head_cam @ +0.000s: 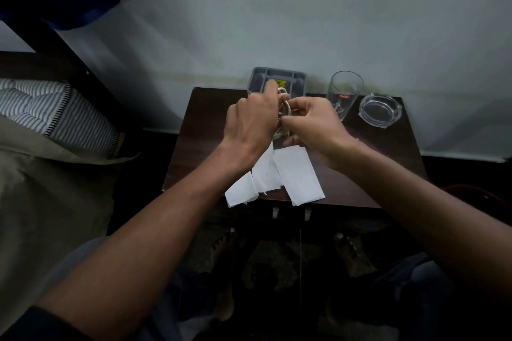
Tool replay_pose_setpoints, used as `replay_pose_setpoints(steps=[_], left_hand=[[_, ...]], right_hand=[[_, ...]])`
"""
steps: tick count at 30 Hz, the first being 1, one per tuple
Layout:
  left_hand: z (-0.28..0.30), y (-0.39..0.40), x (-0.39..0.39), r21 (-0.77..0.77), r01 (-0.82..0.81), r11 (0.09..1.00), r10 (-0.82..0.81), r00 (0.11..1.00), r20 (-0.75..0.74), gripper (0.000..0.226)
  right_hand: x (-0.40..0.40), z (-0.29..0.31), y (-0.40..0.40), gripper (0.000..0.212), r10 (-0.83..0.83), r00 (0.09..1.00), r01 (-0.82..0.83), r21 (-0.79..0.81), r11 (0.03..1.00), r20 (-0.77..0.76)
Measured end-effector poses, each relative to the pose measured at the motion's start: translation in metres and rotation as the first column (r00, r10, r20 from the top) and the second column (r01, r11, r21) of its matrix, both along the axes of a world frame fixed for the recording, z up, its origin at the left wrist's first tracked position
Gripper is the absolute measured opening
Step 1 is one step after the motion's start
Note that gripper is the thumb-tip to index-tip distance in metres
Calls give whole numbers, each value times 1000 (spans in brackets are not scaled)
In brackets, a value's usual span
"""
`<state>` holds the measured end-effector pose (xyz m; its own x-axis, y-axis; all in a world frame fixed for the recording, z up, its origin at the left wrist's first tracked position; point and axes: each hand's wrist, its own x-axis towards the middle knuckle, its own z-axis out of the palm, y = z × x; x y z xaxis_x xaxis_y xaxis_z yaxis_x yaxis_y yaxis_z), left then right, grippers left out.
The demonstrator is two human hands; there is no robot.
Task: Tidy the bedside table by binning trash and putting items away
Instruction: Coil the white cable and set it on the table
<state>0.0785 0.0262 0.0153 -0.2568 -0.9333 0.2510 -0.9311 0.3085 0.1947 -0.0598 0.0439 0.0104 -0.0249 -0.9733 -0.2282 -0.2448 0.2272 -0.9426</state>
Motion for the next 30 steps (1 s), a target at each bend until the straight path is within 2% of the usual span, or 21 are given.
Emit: replay_pose_setpoints(steps=[2, 4, 14, 16, 20, 22, 24, 25, 27, 29, 30], left_hand=[[-4, 0, 0, -8, 14, 1000, -14, 998, 54, 28], [-7, -2, 0, -16, 30, 999, -28, 997, 69, 28], [1, -6, 7, -35, 17, 999, -13, 995, 104, 39], [2, -9, 11, -3, -16, 1000, 17, 993, 115, 38], [-2, -21, 24, 111, -79, 991, 66, 992, 110, 24], [-2, -22, 24, 138, -68, 988, 51, 991, 122, 35], [-2, -23, 23, 169, -43, 985, 25, 994, 107, 42], [-2, -24, 23, 202, -26, 979, 12, 998, 67, 43], [-5, -28, 26, 289, 17, 957, 20, 992, -124, 29], [-8, -34, 28, 340, 80, 937, 51, 932, -359, 25], [-9, -36, 28, 339, 106, 935, 53, 902, -429, 26]], right_hand=[[2, -4, 1, 23, -2, 986, -8, -55, 998, -168], [4, -8, 1, 26, -29, 971, 11, -74, 997, -238], [-3, 0, 0, 30, 39, 957, -44, -11, 999, -288], [-9, 9, -2, 28, 62, 968, -50, 55, 997, -241], [-32, 25, -10, 21, 57, 998, -51, 180, 982, -27], [-41, 25, -14, 20, 46, 998, -51, 188, 981, 32], [-46, 20, -18, 21, 35, 999, -32, 185, 982, -12], [-48, 16, -20, 20, 28, 998, -17, 189, 982, -53], [-49, 5, -22, 17, 27, 987, 1, 172, 985, -160], [-44, -7, -21, 10, 33, 954, -7, 86, 996, -300], [-39, -12, -19, 6, 36, 939, -22, 46, 999, -342]])
